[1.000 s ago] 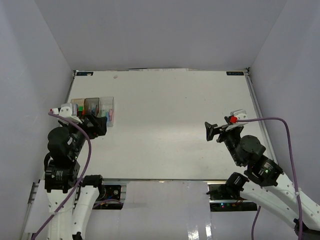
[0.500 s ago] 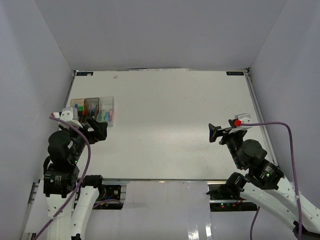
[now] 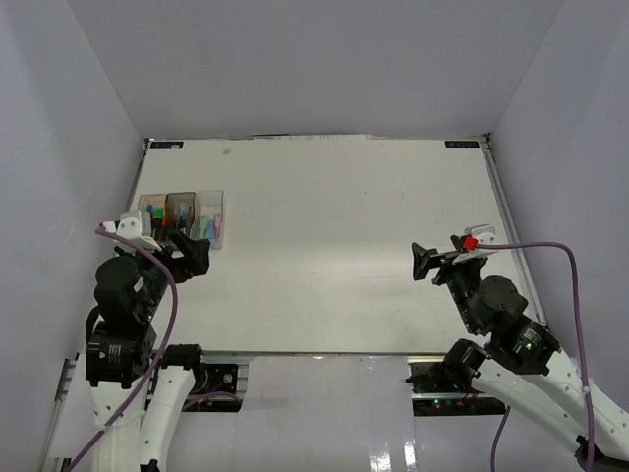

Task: Sort the stationery into containers
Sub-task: Reset both arms

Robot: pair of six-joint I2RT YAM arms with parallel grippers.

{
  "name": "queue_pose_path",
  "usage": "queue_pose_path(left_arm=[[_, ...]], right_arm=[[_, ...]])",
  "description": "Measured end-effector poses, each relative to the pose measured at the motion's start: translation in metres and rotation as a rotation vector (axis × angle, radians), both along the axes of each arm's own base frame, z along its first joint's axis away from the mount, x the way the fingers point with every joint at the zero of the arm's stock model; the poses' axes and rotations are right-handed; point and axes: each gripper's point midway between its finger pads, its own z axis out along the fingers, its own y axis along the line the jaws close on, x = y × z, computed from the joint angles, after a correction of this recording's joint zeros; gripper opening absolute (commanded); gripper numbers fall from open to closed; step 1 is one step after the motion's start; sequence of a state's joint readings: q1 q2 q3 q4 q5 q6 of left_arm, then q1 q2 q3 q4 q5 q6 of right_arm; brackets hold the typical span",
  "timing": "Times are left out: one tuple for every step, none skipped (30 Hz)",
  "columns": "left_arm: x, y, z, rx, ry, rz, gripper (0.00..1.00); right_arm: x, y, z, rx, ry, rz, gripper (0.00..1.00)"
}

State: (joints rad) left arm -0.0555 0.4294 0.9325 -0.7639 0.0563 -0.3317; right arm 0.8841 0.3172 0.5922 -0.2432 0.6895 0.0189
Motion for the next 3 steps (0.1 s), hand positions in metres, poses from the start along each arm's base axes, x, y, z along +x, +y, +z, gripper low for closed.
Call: queue_pose_path(left_arm=[[0.0001, 0.0, -0.0005, -0.001, 0.001, 0.001, 0.98], [0.0002, 0.0, -0.0009, -0.001, 0.002, 0.001, 0.98], [0.0002, 0.0, -0.0012, -0.002, 0.003, 0.001, 0.98]], right_arm=[[-0.0002, -0.0002, 0.0001, 0.002, -0.001, 0.0, 0.9], [-0.0005, -0.0006, 0.0006, 0.003, -0.003, 0.0, 0.9], [-0.0008, -0.0008, 0.0011, 0.005, -0.004, 0.0, 0.9]])
